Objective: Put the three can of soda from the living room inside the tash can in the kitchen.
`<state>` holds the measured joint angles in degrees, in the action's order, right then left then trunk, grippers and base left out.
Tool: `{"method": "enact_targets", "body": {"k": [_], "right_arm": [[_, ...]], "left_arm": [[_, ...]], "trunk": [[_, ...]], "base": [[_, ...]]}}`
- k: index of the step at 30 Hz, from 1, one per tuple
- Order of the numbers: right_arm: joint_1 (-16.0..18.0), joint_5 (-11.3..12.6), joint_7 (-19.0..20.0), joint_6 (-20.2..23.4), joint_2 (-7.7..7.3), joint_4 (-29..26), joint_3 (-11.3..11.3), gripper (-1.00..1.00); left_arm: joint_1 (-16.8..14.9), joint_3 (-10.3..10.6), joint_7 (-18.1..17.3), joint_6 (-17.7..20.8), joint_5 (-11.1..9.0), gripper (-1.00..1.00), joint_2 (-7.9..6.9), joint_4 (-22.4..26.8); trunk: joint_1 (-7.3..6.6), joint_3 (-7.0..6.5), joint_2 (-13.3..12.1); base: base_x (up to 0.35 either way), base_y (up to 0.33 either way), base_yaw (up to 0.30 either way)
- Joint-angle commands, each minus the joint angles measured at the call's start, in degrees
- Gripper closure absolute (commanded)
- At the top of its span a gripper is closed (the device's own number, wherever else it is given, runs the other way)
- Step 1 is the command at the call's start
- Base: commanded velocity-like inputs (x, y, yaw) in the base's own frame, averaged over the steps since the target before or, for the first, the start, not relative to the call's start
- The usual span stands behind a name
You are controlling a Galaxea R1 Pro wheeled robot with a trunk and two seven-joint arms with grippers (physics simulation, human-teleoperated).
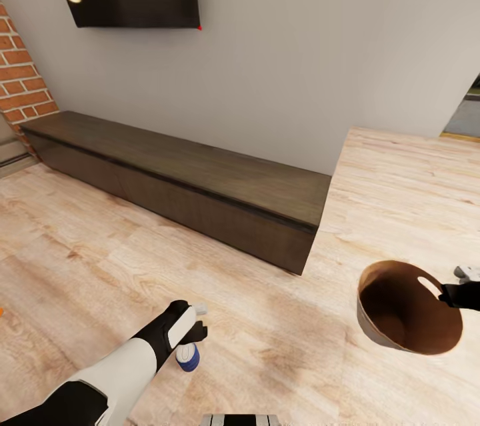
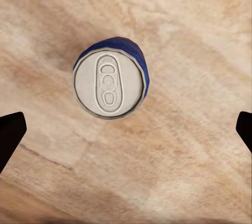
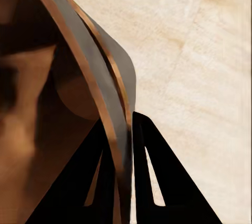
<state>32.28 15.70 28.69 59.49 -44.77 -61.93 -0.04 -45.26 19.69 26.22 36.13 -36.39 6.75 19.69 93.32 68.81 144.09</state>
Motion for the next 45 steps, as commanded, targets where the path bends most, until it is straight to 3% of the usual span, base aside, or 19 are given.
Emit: {"method": "enact_targets", "body": {"k": [1,5,15,21,29,38,45], "right_arm": [[-0.1,1.7,0.6,0.5,-0.56,-0.5,0.1,1.00],[-0.1,2.7,0.7,0.5,-1.29,-1.5,0.1,1.00],[-0.5,2.9,0.8,0.5,-1.46,-4.6,0.4,1.00],[-0.6,2.9,0.8,0.5,-1.46,-5.1,0.3,1.00],[-0.6,2.9,0.8,0.5,-1.48,-5.1,0.3,1.00],[-0.6,2.9,0.8,0.5,-1.46,-5.1,0.3,1.00],[-0.6,2.9,0.8,0.5,-1.46,-5.2,0.3,1.00]], "left_arm": [[0.0,0.0,-0.1,-0.1,0.0,-1.00,0.01,0.0],[0.0,0.1,-0.2,-0.2,0.2,-1.00,0.00,-0.1],[-0.1,0.2,-0.3,-0.3,0.8,-1.00,-0.07,-0.1],[-2.8,0.2,-1.3,0.0,0.8,-1.00,-0.15,-0.1],[-3.3,0.2,-1.4,0.1,0.8,-1.00,-0.25,-0.2],[-3.8,0.1,-1.7,0.3,0.8,-1.00,-2.75,-0.1],[-4.8,0.3,-2.6,0.6,0.8,-1.00,-2.61,-0.1]], "trunk": [[0.03,0.24,0.0],[0.13,1.12,0.1],[0.39,3.34,0.2],[0.54,4.67,0.3],[0.75,6.44,0.4],[0.98,8.43,0.5],[1.16,9.99,0.6]], "base": [[0.000,0.000,0.000],[0.000,0.000,0.000],[0.000,0.000,0.000],[0.000,0.000,0.000],[0.000,0.000,0.000],[0.000,0.000,0.000],[0.000,0.000,0.000]]}}
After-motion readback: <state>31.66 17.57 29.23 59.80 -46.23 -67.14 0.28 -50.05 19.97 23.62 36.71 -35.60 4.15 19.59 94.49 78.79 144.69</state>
